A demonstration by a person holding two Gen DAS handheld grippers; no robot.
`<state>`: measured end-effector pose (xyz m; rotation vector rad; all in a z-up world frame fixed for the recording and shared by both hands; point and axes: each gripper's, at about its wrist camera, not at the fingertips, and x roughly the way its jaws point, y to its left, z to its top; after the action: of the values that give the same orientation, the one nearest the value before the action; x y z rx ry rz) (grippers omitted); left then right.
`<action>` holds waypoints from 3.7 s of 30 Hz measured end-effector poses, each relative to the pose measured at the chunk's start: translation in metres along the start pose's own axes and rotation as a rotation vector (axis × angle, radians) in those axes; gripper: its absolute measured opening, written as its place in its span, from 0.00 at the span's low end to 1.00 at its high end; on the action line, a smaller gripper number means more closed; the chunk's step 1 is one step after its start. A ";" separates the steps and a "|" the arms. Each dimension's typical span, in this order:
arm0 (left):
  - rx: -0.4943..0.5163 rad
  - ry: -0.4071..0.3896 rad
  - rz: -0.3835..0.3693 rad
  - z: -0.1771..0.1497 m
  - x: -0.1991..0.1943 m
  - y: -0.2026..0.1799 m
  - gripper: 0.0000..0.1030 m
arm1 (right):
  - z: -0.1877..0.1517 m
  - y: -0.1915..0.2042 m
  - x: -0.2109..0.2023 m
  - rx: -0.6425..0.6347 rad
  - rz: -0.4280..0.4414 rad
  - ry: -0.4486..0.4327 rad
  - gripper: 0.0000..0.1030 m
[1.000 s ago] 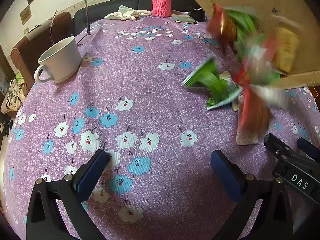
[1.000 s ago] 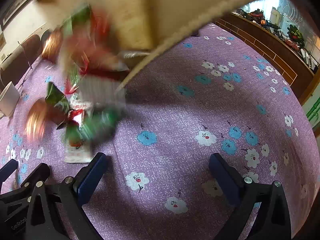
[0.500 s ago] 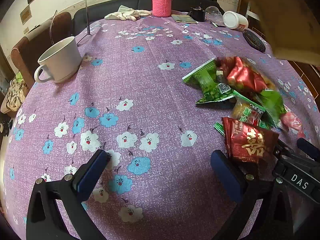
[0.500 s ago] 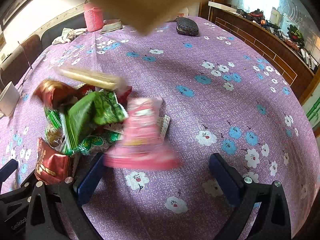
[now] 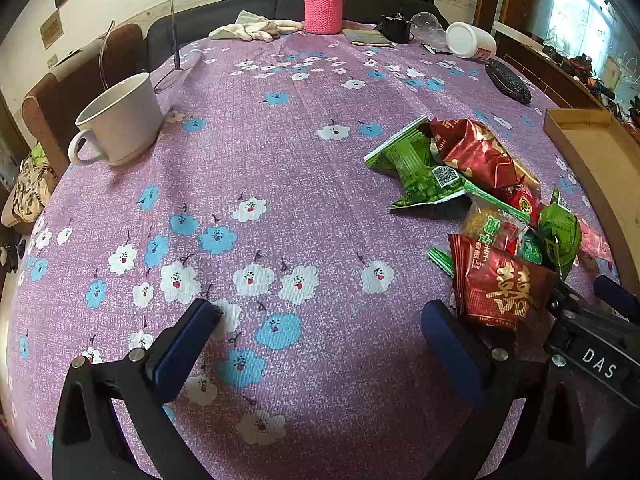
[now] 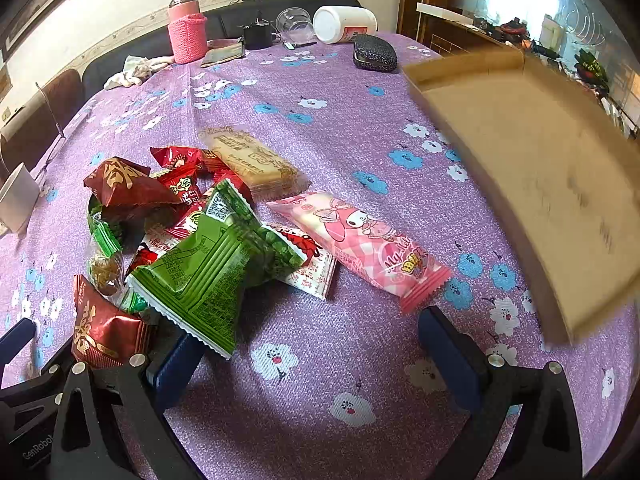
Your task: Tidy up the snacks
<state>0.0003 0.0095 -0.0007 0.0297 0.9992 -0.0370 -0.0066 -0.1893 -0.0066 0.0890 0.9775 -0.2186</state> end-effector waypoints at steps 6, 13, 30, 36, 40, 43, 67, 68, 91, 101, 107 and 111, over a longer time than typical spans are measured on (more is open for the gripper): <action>0.000 0.000 0.000 0.000 0.000 0.000 1.00 | 0.000 0.000 0.000 -0.001 -0.001 0.000 0.99; 0.000 0.000 0.000 0.000 0.000 0.000 1.00 | 0.000 0.000 0.000 0.000 0.000 0.000 0.99; -0.001 0.001 -0.003 0.000 0.000 0.001 1.00 | -0.001 0.001 -0.001 -0.018 0.007 0.007 0.99; 0.036 0.017 -0.041 -0.006 -0.006 0.005 1.00 | -0.009 -0.001 -0.013 -0.255 0.207 0.106 1.00; 0.027 -0.007 -0.121 -0.011 -0.024 0.017 1.00 | -0.024 -0.025 -0.039 -0.252 0.389 0.068 0.94; 0.039 -0.044 -0.173 -0.014 -0.038 0.019 1.00 | -0.026 -0.038 -0.058 -0.260 0.452 0.002 0.85; 0.061 -0.032 -0.250 -0.015 -0.051 0.004 0.57 | 0.028 -0.018 -0.004 0.036 0.609 0.144 0.35; 0.063 -0.031 -0.255 -0.015 -0.051 0.003 0.59 | 0.026 -0.017 -0.006 0.017 0.606 0.140 0.33; 0.038 0.011 -0.330 -0.009 -0.048 -0.004 0.76 | 0.003 -0.020 -0.024 -0.074 0.627 0.098 0.26; 0.091 0.029 -0.247 -0.007 -0.019 -0.038 0.76 | 0.001 -0.041 -0.028 -0.026 0.651 0.078 0.35; 0.119 -0.016 -0.214 -0.012 -0.022 -0.039 0.45 | 0.003 -0.035 -0.027 -0.040 0.642 0.077 0.42; 0.097 -0.014 -0.250 -0.014 -0.026 -0.026 0.42 | 0.002 -0.020 -0.022 -0.089 0.608 0.097 0.48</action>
<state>-0.0263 -0.0159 0.0136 -0.0070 0.9823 -0.3145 -0.0215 -0.2054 0.0130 0.3112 1.0120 0.3902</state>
